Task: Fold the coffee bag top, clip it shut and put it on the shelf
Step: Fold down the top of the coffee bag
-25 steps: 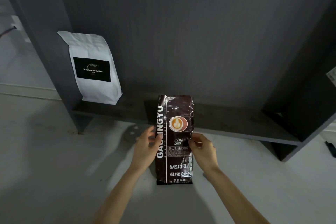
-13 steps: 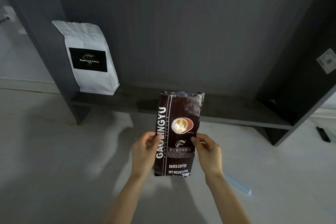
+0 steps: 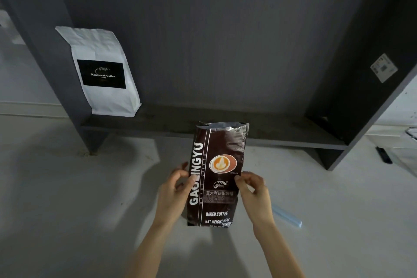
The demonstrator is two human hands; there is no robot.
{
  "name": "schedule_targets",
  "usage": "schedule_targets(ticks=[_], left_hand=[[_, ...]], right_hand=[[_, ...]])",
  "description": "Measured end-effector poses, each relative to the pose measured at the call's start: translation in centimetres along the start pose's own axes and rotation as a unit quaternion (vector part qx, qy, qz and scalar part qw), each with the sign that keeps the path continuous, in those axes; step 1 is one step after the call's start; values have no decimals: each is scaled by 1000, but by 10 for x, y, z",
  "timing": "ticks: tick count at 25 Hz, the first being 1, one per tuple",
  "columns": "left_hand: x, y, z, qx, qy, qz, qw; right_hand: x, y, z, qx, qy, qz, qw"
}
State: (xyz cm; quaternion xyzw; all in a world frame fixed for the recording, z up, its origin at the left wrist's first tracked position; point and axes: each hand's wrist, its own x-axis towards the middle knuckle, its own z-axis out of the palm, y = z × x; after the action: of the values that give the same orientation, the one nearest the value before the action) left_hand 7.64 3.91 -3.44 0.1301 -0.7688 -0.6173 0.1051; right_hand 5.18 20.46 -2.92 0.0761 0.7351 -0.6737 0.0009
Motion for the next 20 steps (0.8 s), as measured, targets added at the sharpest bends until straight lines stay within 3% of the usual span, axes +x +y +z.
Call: schedule_targets(ticks=[3, 11, 16, 20], left_hand=[[-4, -2, 1, -8, -9, 11, 1000], [-5, 0, 2, -65, -31, 13, 997], [-5, -4, 5, -8, -15, 30, 999], [-3, -2, 4, 34, -24, 51, 998]], right_hand=[[-3, 5, -1, 6, -19, -11, 1000], [-6, 3, -6, 50, 21, -8, 998], [-8, 4, -7, 41, 27, 0, 999], [-11, -3, -10, 13, -12, -33, 999]])
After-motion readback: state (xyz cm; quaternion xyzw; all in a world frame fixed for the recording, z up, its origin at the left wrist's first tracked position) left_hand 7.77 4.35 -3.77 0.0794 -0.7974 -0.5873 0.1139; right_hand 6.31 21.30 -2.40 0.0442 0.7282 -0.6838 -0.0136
